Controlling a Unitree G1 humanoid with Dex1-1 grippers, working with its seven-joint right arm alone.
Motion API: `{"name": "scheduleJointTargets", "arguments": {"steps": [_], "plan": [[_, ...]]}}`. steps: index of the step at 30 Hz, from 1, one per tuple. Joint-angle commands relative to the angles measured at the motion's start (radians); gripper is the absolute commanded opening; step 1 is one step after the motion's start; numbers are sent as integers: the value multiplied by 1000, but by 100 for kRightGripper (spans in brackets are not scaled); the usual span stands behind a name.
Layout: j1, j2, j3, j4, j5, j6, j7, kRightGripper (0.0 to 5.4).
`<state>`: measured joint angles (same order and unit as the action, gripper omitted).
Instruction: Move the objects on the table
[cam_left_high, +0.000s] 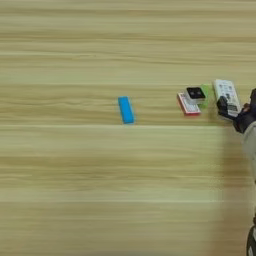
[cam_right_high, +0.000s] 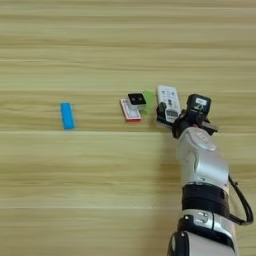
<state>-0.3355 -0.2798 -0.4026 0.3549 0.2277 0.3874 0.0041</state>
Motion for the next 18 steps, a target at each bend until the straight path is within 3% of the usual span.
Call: {"name": "scheduleJointTargets", "arguments": {"steps": [1, 8, 18], "plan": [[-55, -24, -12, -72, 13, -80, 6, 539], [-33, -7, 16, -140, 17, -126, 42, 539], [-5, 9, 120, -278, 4, -77, 101, 539]]}}
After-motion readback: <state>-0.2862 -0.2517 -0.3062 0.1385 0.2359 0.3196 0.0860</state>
